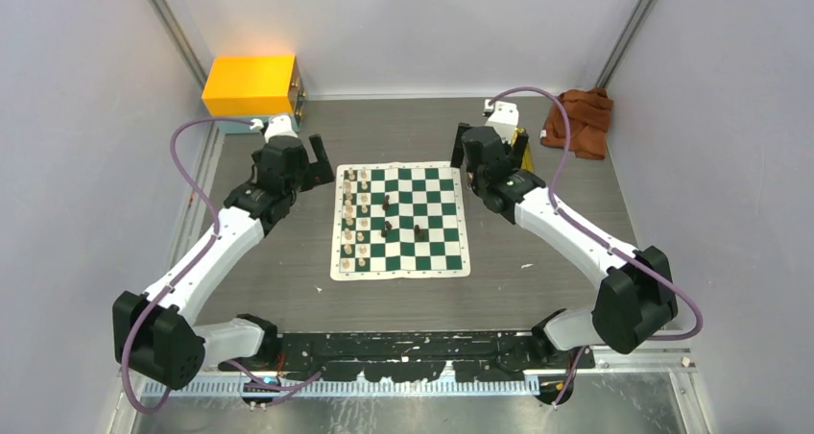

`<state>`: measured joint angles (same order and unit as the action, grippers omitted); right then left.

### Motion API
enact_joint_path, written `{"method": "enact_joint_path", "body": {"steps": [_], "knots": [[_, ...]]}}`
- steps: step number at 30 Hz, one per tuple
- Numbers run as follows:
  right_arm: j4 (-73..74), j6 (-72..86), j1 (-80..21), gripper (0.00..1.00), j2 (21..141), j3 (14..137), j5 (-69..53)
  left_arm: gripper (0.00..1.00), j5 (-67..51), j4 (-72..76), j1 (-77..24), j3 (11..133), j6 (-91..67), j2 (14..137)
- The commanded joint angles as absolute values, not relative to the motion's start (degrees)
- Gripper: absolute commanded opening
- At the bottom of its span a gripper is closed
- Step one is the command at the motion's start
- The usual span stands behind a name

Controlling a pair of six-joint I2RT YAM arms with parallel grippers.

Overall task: Set up the chess pieces on the board
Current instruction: Pick up the chess piece from the chessboard.

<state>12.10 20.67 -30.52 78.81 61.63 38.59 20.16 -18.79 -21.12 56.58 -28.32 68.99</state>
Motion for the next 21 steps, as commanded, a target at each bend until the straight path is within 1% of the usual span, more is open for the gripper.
{"method": "enact_joint_path", "body": {"steps": [1,3,4,8,10,11,15,21], "knots": [[12.07,20.98,-35.39,1.00,79.72,65.93,38.88,1.00,22.59,-20.47,-22.12,60.47,-28.98,67.47],[12.22,21.04,-37.21,0.98,80.25,66.09,36.51,1.00,22.67,-21.41,-22.23,60.62,-29.59,67.56],[12.22,21.23,-37.76,0.93,80.51,66.03,34.18,1.00,22.72,-21.63,-22.31,60.48,-29.92,67.46],[12.87,23.55,-38.71,0.66,82.50,66.51,26.33,1.00,23.74,-21.89,-22.32,58.62,-31.13,66.45],[14.17,25.27,-39.20,0.51,84.41,67.82,24.83,0.99,24.42,-21.92,-22.32,57.88,-31.55,66.20],[14.45,25.89,-39.45,0.45,85.40,68.56,24.31,0.99,24.57,-21.95,-22.32,57.65,-31.67,66.12],[17.58,28.97,-40.92,0.42,90.35,73.13,23.39,0.98,24.57,-22.77,-22.37,57.54,-32.70,65.97],[24.23,33.75,-43.27,0.44,100.67,83.09,22.73,0.99,25.06,-23.64,-22.46,57.36,-33.15,65.22]]}}
